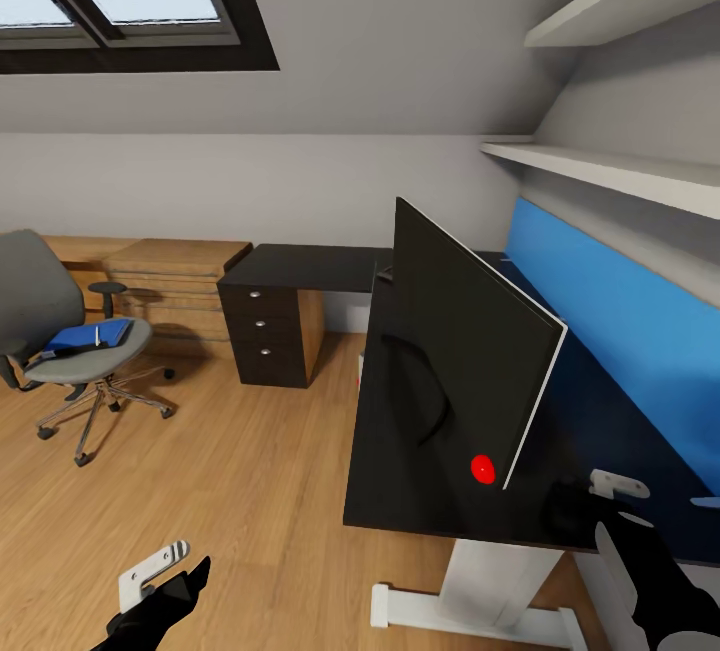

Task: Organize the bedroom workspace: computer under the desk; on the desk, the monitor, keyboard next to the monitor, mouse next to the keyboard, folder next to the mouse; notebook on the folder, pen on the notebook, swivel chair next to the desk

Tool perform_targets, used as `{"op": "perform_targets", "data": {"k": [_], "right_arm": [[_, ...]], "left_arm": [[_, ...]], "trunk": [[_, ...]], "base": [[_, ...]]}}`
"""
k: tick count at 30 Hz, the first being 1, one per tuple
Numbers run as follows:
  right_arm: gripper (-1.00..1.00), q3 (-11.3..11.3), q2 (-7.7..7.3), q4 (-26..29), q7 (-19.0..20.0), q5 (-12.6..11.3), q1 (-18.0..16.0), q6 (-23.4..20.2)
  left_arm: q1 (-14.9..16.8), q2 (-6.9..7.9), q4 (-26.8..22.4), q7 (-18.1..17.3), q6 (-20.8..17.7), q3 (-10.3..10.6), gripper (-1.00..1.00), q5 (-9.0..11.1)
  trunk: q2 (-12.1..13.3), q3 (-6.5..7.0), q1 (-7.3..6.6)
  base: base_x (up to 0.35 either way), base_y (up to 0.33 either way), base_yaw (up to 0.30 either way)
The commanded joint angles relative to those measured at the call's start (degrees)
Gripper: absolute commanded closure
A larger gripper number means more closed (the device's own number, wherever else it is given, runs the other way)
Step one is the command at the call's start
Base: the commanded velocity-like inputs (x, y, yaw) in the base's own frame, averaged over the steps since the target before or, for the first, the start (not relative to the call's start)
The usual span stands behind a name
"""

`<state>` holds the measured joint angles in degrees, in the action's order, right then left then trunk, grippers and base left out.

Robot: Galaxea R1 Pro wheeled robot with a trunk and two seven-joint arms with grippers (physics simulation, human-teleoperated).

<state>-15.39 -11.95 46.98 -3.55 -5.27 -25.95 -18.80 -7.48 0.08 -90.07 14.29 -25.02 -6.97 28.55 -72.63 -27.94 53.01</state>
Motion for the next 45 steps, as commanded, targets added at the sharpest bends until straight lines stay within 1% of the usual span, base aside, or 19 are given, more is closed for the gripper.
{"op": "perform_targets", "data": {"k": [1, 13, 31, 36, 45], "right_arm": [[1.0, 0.1, 0.0, -0.7, -0.3, -0.8, 0.0, -0.4], [1.0, 0.2, 0.0, -0.6, -0.4, -0.8, 0.0, -0.3], [1.0, 0.2, 0.0, -0.4, -0.3, -0.8, 0.0, -0.3], [1.0, 0.2, 0.0, -0.4, -0.3, -0.8, 0.0, -0.3], [1.0, 0.4, 0.03, -0.4, -0.2, -0.8, 0.0, -0.2]], "left_arm": [[0.0, 0.01, -0.1, 0.4, -0.2, 0.0, -1.0, 0.6], [0.0, 0.02, -0.1, 0.2, -0.2, 0.0, -1.0, 0.5], [0.0, 0.04, 0.3, 0.3, -0.2, 0.1, -1.0, 0.4], [0.0, 0.08, 0.4, 0.2, -0.1, 0.7, -1.0, 0.4], [0.0, 0.1, 0.4, 0.1, -0.2, 0.8, -1.0, 0.4]], "trunk": [[0.0, -0.06, 0.01], [0.0, -0.06, 0.01], [7.2, 3.18, -3.94], [9.2, 4.07, -5.04], [12.8, 5.69, -7.02]], "base": [[0.0, 0.0, 0.0], [0.0, 0.0, 0.0], [-0.003, 0.0, 0.0], [-0.238, 0.0, 0.0], [-0.337, 0.0, 0.0]]}}
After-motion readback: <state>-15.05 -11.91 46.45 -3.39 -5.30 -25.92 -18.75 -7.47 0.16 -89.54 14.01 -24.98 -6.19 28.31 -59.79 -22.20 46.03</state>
